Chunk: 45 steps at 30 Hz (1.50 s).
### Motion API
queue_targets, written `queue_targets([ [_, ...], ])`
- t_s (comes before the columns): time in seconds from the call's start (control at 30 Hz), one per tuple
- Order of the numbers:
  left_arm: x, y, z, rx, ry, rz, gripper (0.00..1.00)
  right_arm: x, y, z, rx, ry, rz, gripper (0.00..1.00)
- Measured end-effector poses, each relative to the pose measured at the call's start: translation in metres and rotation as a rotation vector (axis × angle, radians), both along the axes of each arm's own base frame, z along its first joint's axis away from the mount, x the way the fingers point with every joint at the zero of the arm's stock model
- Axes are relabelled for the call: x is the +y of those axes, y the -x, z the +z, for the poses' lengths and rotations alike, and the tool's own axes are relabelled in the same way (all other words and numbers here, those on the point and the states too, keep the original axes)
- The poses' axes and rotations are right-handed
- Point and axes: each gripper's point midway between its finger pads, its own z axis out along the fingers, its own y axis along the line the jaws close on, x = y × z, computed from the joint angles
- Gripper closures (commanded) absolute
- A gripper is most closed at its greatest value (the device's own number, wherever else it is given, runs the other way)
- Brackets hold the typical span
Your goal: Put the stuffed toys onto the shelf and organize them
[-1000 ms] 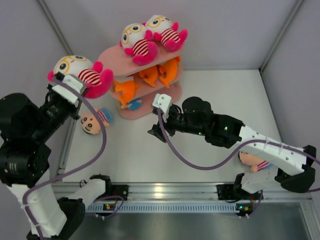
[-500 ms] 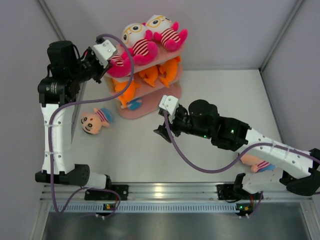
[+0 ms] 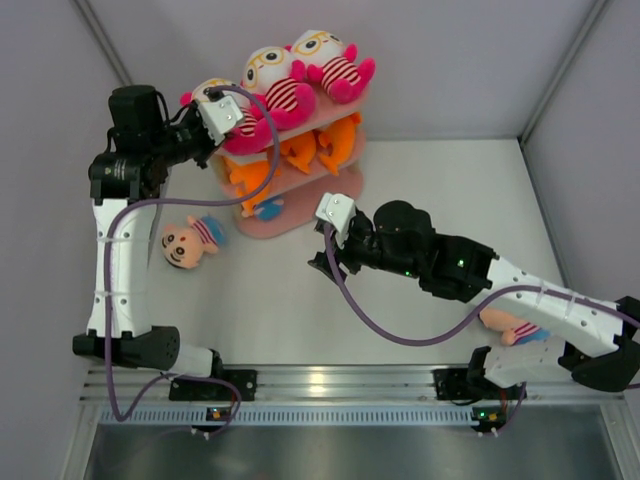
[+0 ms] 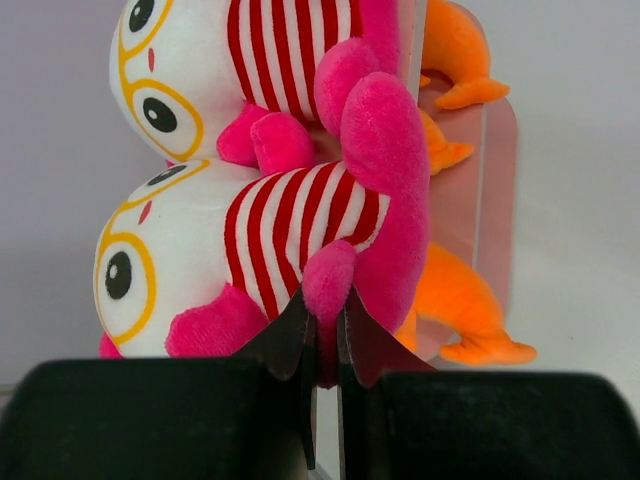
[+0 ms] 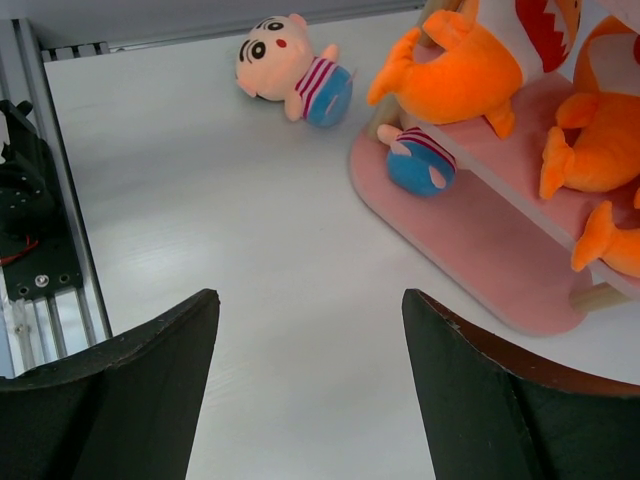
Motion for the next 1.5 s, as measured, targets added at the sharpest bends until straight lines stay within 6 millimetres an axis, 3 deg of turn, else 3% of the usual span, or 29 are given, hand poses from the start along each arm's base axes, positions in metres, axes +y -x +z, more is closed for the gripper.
queue_targets([
  [0.27,0.001,-0.011,-0.004,-0.024,-0.028,-0.028,1.00,0.001,-0.001,-0.002,0.002,0.005,-0.002,0.25],
  [0.33,0.002,-0.014,-0.005,-0.028,-0.036,-0.029,0.96,0.001,-0.002,-0.003,0.004,0.008,-0.002,0.24],
  [0.37,0.003,-0.016,-0.005,-0.030,-0.039,-0.032,0.92,0.002,-0.002,-0.004,0.005,0.010,-0.002,0.25],
  [0.43,0.005,-0.017,-0.005,-0.037,-0.045,-0.029,0.72,0.002,-0.002,-0.004,0.005,0.010,-0.002,0.24],
  [0.53,0.008,-0.017,-0.004,-0.041,-0.048,-0.023,0.54,0.002,-0.002,-0.004,0.005,0.010,-0.001,0.24],
  [0.73,0.012,-0.013,-0.007,-0.029,-0.044,-0.001,0.28,0.003,-0.002,-0.006,0.008,0.014,0.002,0.24],
  [0.83,0.014,-0.004,-0.004,-0.024,-0.028,0.022,0.14,0.003,-0.002,-0.006,0.009,0.014,0.003,0.24],
  [0.87,0.015,0.000,-0.003,-0.020,-0.018,0.035,0.02,0.003,-0.002,-0.006,0.009,0.014,0.003,0.24],
  [1.1,0.027,0.053,0.016,-0.029,0.077,0.159,0.02,0.004,0.001,-0.014,0.020,0.028,0.017,0.24],
  [1.2,0.043,0.071,0.016,-0.024,0.121,0.287,0.02,0.005,0.002,-0.016,0.025,0.028,0.026,0.23],
  [1.3,0.079,0.082,-0.002,-0.006,0.130,0.520,0.02,0.003,0.004,-0.021,0.029,0.033,0.030,0.23],
  [1.4,0.119,0.096,-0.045,0.067,0.084,0.761,0.02,-0.002,0.006,-0.031,0.036,0.047,0.031,0.23],
  [1.5,0.146,0.111,-0.090,0.189,0.036,0.910,0.02,-0.008,0.010,-0.033,0.036,0.046,0.033,0.23],
])
